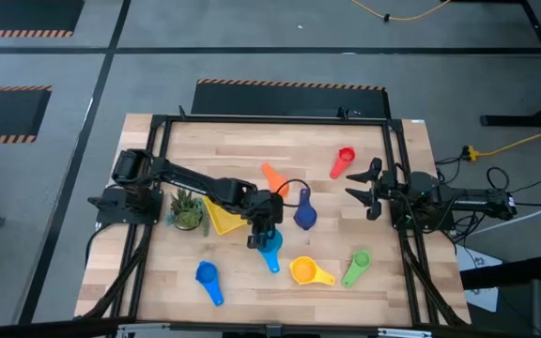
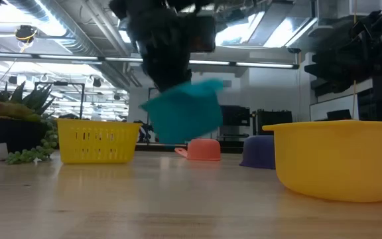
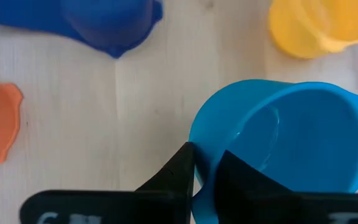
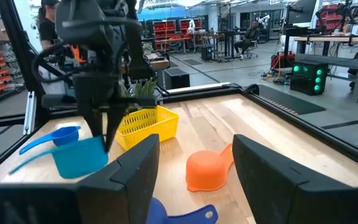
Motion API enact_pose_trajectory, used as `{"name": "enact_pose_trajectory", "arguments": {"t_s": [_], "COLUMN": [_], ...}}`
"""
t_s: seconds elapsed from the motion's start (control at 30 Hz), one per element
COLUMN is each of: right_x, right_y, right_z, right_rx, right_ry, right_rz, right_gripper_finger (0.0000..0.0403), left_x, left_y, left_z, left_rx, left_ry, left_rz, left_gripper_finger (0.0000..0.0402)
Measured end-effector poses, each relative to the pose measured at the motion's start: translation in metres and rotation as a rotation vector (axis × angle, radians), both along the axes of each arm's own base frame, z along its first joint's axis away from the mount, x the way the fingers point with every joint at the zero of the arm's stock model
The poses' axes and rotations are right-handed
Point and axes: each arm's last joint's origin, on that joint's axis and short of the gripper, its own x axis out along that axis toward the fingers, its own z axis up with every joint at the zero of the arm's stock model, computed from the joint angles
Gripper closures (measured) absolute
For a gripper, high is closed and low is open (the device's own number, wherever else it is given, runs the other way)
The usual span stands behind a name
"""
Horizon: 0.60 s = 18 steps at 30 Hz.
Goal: Nest measuring cups in basket
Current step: Move the light blue measuring cup to the center of the table
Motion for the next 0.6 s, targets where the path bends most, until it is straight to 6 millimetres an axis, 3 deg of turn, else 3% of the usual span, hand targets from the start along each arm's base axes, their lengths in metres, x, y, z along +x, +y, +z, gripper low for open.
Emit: {"name": "enact_pose_trajectory", "arguments": {"t_s": [0.23, 0.6], "right_x": [0.000, 0.000], "right_y": [0.000, 0.000], "right_z": [0.000, 0.000], "right_rx": [0.000, 0.000], "right_ry": [0.001, 0.001], "right_rz": [0.000, 0.000], "right_gripper_finger": [0.0194, 0.0194], "left_x": [0.004, 0.004], "left_y": [0.007, 0.010], "left_z": [-0.013, -0.012], "left_rx": [0.016, 0.048], "left_ry": [0.034, 0.026], "left_rz": [0.025, 0.047], "left_gripper_finger": [0.0362, 0.0343]}}
